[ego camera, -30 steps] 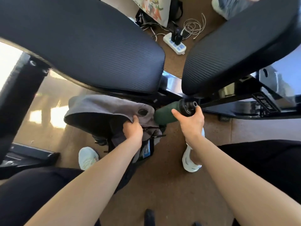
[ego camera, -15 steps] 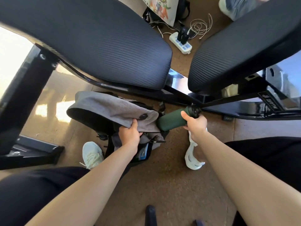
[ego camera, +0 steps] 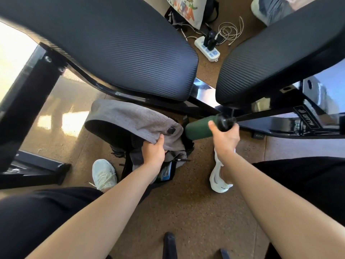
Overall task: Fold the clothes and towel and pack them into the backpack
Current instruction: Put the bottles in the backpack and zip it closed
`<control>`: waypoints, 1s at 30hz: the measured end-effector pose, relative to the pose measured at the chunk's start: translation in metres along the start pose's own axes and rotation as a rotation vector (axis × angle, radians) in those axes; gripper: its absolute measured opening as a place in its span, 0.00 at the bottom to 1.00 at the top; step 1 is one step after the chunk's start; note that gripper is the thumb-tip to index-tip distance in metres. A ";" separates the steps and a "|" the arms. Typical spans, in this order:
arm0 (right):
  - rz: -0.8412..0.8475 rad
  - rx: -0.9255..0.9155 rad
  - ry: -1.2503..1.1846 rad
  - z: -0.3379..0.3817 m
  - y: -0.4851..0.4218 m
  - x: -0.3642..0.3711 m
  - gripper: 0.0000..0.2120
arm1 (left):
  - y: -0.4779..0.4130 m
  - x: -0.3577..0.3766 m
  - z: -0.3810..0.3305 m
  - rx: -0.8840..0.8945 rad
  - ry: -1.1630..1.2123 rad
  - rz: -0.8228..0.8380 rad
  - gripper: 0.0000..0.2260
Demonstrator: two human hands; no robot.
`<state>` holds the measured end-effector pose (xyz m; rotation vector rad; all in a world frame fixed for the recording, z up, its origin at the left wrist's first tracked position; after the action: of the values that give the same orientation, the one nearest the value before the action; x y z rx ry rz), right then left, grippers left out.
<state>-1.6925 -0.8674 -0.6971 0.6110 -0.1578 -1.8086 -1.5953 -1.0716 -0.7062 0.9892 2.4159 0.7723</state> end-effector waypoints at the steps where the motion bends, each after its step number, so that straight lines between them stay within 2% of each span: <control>1: -0.053 0.138 -0.157 0.001 -0.006 0.000 0.28 | 0.000 0.000 0.000 -0.003 0.002 -0.007 0.09; 4: 0.023 0.498 -0.365 -0.007 -0.020 0.004 0.29 | -0.002 0.001 0.001 -0.007 0.016 -0.016 0.10; 7: 0.166 0.699 -0.423 -0.022 -0.022 0.006 0.28 | -0.005 -0.001 0.000 -0.010 0.021 -0.024 0.09; 10: 0.216 0.818 -0.451 -0.036 -0.023 0.006 0.25 | -0.009 -0.007 -0.001 -0.018 0.029 -0.034 0.07; 12: 0.227 0.874 -0.467 -0.043 -0.023 0.006 0.26 | -0.010 -0.009 -0.003 -0.037 0.046 -0.029 0.14; 16: 0.193 0.839 -0.430 -0.055 -0.028 0.008 0.32 | -0.013 -0.014 -0.008 -0.003 0.074 0.031 0.14; 19: 0.144 0.626 -0.274 -0.054 -0.029 0.010 0.31 | -0.012 -0.015 -0.007 0.039 0.028 0.081 0.14; 22: 0.161 0.095 0.101 -0.033 -0.014 0.020 0.31 | -0.010 -0.011 -0.002 0.073 -0.016 0.112 0.12; 24: 0.287 -0.255 0.285 -0.023 0.003 0.031 0.31 | -0.009 -0.008 -0.001 0.084 -0.029 0.123 0.10; 26: 0.481 -0.513 0.459 -0.027 0.017 0.040 0.33 | -0.010 -0.007 0.000 0.094 -0.030 0.110 0.08; 28: 0.583 -0.671 0.619 -0.033 0.023 0.044 0.36 | -0.012 -0.008 0.001 0.106 -0.048 0.094 0.07; 30: 0.548 -0.674 0.628 -0.031 0.021 0.046 0.35 | -0.013 -0.010 0.000 0.140 -0.066 0.094 0.07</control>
<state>-1.6685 -0.9109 -0.7301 0.5432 0.6307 -0.9812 -1.5955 -1.0863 -0.7125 1.1709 2.4078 0.5981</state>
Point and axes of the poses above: each hand's wrist, its own y-axis away from the middle knuckle, its own x-axis out of the palm, z = x × y, the point moved 2 cm from there along -y, towards the middle knuckle
